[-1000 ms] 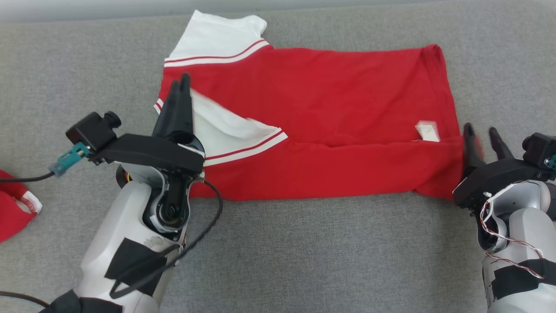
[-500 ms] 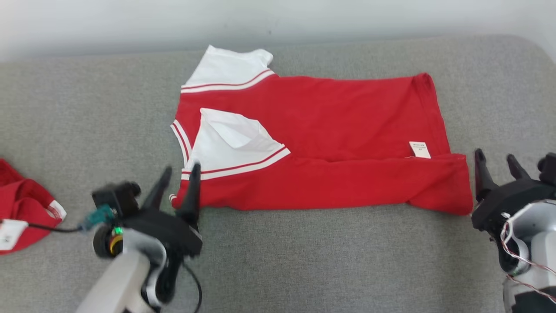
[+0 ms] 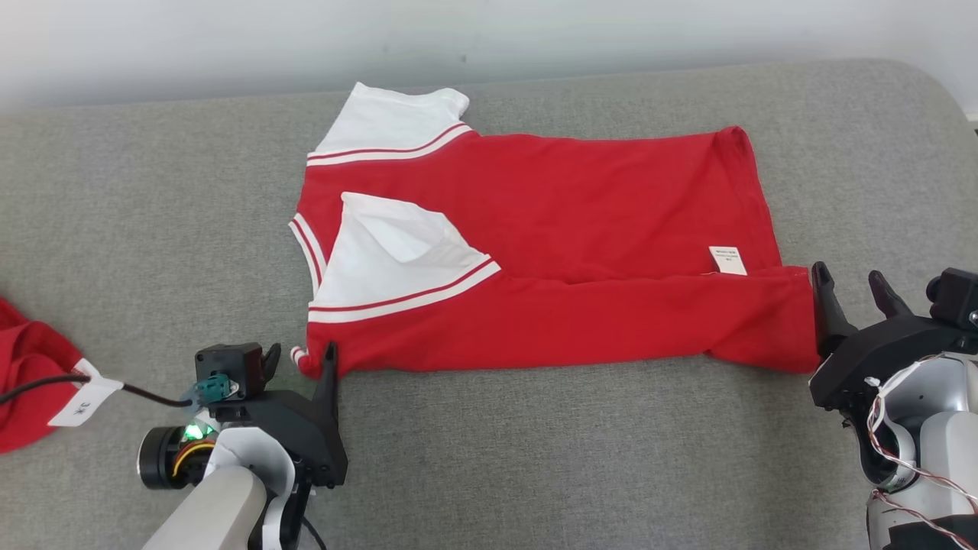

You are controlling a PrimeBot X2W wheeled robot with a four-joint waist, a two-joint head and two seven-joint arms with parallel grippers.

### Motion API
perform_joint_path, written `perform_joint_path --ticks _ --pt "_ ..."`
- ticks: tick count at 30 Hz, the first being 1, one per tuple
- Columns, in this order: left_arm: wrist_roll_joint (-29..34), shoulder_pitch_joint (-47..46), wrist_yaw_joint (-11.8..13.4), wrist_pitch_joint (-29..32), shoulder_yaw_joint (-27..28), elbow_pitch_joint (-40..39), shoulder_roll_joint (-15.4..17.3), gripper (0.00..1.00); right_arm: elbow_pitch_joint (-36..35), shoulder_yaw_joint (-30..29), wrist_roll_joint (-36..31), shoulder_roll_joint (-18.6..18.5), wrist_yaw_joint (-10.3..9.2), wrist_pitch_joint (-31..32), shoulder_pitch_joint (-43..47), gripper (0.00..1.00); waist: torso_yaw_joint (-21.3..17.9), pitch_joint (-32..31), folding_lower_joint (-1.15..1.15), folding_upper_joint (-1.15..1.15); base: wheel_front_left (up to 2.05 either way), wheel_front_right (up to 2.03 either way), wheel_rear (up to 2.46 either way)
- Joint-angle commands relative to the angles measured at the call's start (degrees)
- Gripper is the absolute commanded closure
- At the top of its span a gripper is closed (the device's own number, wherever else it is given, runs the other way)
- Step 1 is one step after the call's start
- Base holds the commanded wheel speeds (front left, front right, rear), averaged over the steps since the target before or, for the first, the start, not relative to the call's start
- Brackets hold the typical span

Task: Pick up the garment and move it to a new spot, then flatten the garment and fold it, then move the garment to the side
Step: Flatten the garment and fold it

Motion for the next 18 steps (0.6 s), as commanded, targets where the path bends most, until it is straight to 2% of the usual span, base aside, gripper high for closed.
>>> perform_joint_path --ticks 1,5,9,10,11,12,18 --pt "0.90 -0.25 1.36 1.39 -0.27 0.55 0.43 0.00 -0.27 0.15 0.35 0.22 0.03 0.07 0.09 0.00 -0.35 0.25 0.01 0.00 0.00 0.00 0.00" --pt "-0.27 0.88 3.58 4.83 -0.28 0.95 0.62 0.00 -0.49 -0.27 0.49 -0.12 0.03 0.33 0.67 0.00 -0.47 0.40 0.01 0.00 0.00 0.00 0.00" --pt "-1.91 2.77 4.29 6.49 0.29 0.27 0.85 0.00 -0.62 -1.21 0.27 -0.27 0.03 0.77 1.07 0.00 -0.46 0.49 0.01 0.00 0.00 0.00 0.00" --pt "-2.36 3.34 4.41 6.63 0.61 0.02 0.89 0.10 -0.74 -1.53 0.05 -0.19 0.03 0.87 1.24 0.00 -0.46 0.53 0.01 0.00 0.00 0.00 0.00" --pt "-2.71 3.77 4.36 6.61 0.70 -0.24 0.97 0.51 -0.79 -1.89 -0.24 -0.08 0.03 1.21 1.53 0.00 -0.45 0.59 0.01 0.00 0.00 0.00 0.00" --pt "-3.19 4.24 4.02 6.50 0.79 -0.58 0.94 1.00 -0.82 -2.31 -0.64 0.00 0.03 1.53 1.83 0.00 -0.45 0.66 0.01 0.00 0.00 0.00 0.00" --pt "-3.95 6.62 3.40 5.60 0.97 -2.41 1.05 1.00 -1.53 -3.82 -2.89 0.68 0.03 2.93 2.21 0.00 -0.39 1.32 0.01 0.00 0.00 0.00 0.00"
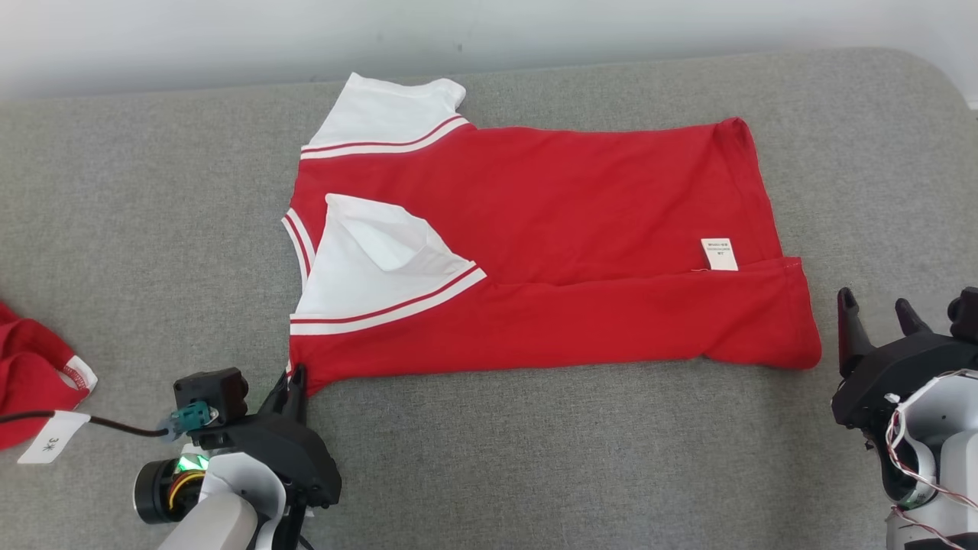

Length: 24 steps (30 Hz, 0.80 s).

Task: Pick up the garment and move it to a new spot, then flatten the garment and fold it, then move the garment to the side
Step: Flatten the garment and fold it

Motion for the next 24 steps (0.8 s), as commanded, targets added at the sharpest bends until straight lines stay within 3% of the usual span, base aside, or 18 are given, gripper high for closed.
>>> perform_joint_path --ticks 1,12,23,24 --pt "-0.51 2.49 -0.21 0.50 -0.53 0.90 0.11 1.00 -0.40 -0.03 -0.56 0.51 0.03 0.23 0.42 0.00 0.06 0.28 0.01 0.01 0.00 0.00 0.00" --pt "-0.71 2.49 -0.32 -0.88 -0.74 0.87 -0.82 1.00 3.25 0.44 -1.46 1.83 0.03 8.43 1.22 0.00 1.22 1.14 0.01 0.01 0.00 0.00 0.00" --pt "-1.18 2.53 -0.66 -1.89 -0.72 1.47 -1.29 1.00 5.27 1.45 -1.91 2.81 0.03 10.13 -0.68 0.00 1.46 1.48 0.01 0.01 0.00 0.00 0.00" --pt "-1.11 2.34 -0.81 -2.13 -0.73 1.39 -1.35 1.00 5.50 1.57 -1.91 2.80 0.03 10.02 -1.10 0.27 1.52 1.52 0.01 0.01 0.00 0.00 0.00"
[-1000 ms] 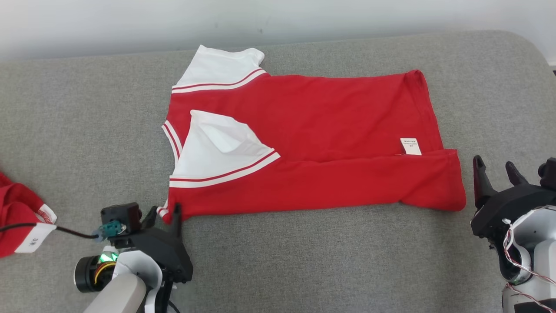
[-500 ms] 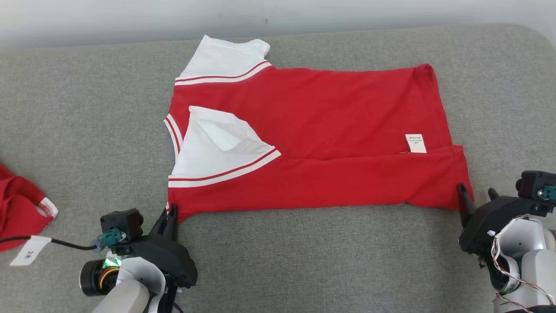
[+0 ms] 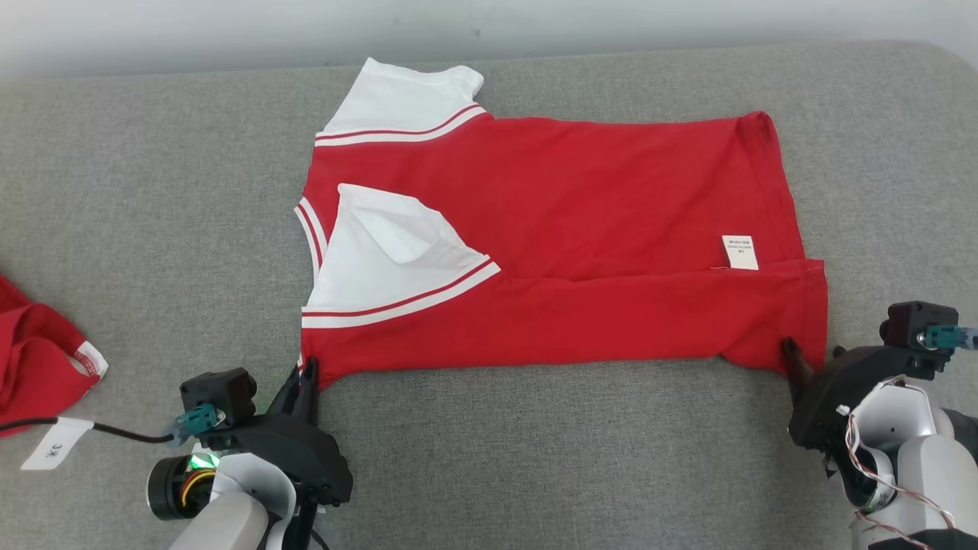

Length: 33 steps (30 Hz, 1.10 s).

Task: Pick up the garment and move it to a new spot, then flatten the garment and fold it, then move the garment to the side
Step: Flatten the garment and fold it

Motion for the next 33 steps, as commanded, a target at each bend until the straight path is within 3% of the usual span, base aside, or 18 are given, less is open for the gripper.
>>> perform_joint_path --ticks 1,2,3,4,12,18,27,33 --pt "-0.16 1.97 0.01 0.39 -0.72 1.45 -0.20 1.00 0.54 0.20 0.02 0.34 0.03 -0.22 -0.58 0.54 0.12 0.06 0.00 0.00 0.00 0.00 0.00" --pt "0.04 1.82 -0.05 -0.04 -0.71 1.30 -0.28 1.00 0.92 0.25 0.00 0.39 0.03 -0.36 -0.89 0.78 0.21 0.06 0.00 0.00 0.00 0.00 0.00" --pt "0.13 1.81 -0.09 -0.09 -0.80 1.29 -0.36 1.00 1.32 0.22 -0.11 0.41 0.03 -0.44 -1.09 0.95 0.31 -0.01 0.00 0.00 0.00 0.00 0.00" --pt "0.17 1.83 -0.16 -0.12 -0.93 1.41 -0.44 1.00 1.70 0.17 -0.27 0.41 0.03 -0.52 -1.28 1.00 0.39 -0.09 0.00 0.00 0.00 0.00 0.00" --pt "-0.68 3.22 -1.25 -1.66 -1.09 1.72 -0.94 1.00 1.07 -1.25 0.73 0.12 0.03 -1.54 0.51 1.00 1.31 -3.10 0.00 0.00 0.00 0.00 0.00" --pt "-2.04 6.65 -1.22 -2.39 -0.27 -0.89 0.14 1.00 -3.23 -2.16 3.60 0.10 0.03 1.06 4.79 1.00 1.70 -6.49 0.00 0.00 0.00 0.00 0.00" --pt "-2.36 17.43 2.14 -1.82 -0.90 -9.79 4.28 1.00 -14.56 -3.55 6.74 0.35 0.02 7.47 16.16 1.00 1.75 -10.23 0.00 0.00 0.00 0.00 0.00" --pt "-2.94 22.92 4.66 -1.65 -0.79 -14.75 5.49 1.00 -15.94 -4.31 8.56 0.48 0.02 7.77 21.11 1.00 2.12 -10.11 0.00 0.00 0.00 0.00 0.00"
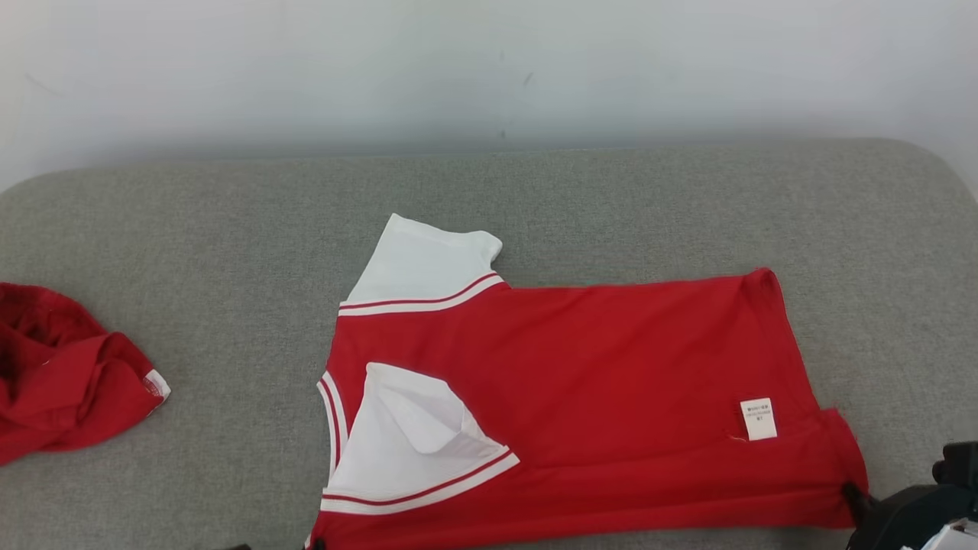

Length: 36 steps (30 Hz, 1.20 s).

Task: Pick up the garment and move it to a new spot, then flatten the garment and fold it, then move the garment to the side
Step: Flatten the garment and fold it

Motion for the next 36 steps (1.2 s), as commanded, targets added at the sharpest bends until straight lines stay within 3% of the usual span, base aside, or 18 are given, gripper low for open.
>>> perform_joint_path --ticks 1,6,7,8,9,10,16,22,29,36 --pt "-0.15 1.38 0.48 0.29 0.05 -0.60 0.78 1.00 0.40 -0.15 0.75 -0.15 0.01 -0.48 1.06 1.00 0.17 0.17 0.01 0.00 0.00 0.00 0.00" --pt "-0.70 3.42 1.33 0.34 0.07 -2.06 1.07 1.00 2.37 1.25 2.15 -0.11 0.01 -1.29 2.30 1.00 0.27 0.37 0.01 0.00 0.00 0.00 0.00" --pt "-0.74 3.69 1.37 0.45 0.04 -2.22 1.16 1.00 2.80 1.46 2.23 -0.09 0.01 -1.48 2.47 0.61 0.30 0.37 0.01 0.00 0.00 0.00 0.00" --pt "-0.83 3.84 1.39 0.54 0.02 -2.37 1.19 1.00 3.21 1.53 2.45 -0.09 0.01 -1.32 2.54 0.00 0.32 0.35 0.01 0.00 0.00 0.00 0.00" --pt "-0.75 3.88 1.36 0.40 -0.04 -2.52 1.24 0.59 3.33 1.65 2.59 -0.09 0.01 -1.33 2.52 0.00 0.32 0.33 0.01 0.00 0.00 0.00 0.00" --pt "-0.76 3.70 1.51 0.22 0.08 -2.70 1.17 0.00 3.46 1.73 2.66 -0.09 0.01 -1.15 2.36 0.00 0.32 0.34 0.01 0.00 0.00 0.00 0.00" --pt "-1.81 3.97 3.16 1.58 1.98 -5.18 3.09 0.00 0.31 1.02 1.86 -0.08 0.01 2.01 1.13 0.00 0.14 0.60 0.01 0.00 0.00 0.00 0.00" --pt "-0.49 -0.54 5.11 3.01 5.56 -10.18 8.07 0.00 -8.77 0.79 -1.65 -0.63 0.02 5.07 -2.64 0.00 -0.09 2.61 0.01 0.00 0.00 0.00 0.00" --pt "1.37 -12.46 2.45 6.54 5.06 -9.43 8.66 0.00 -9.86 6.71 -3.06 -4.34 0.02 3.93 -11.60 0.00 -1.53 7.13 0.01 0.00 0.00 0.00 0.00" --pt "4.54 -31.20 -1.86 15.39 0.94 0.67 7.13 0.00 -4.68 17.79 -2.23 -5.23 0.02 1.89 -23.54 0.00 -5.35 13.69 0.01 0.00 0.00 0.00 0.00"
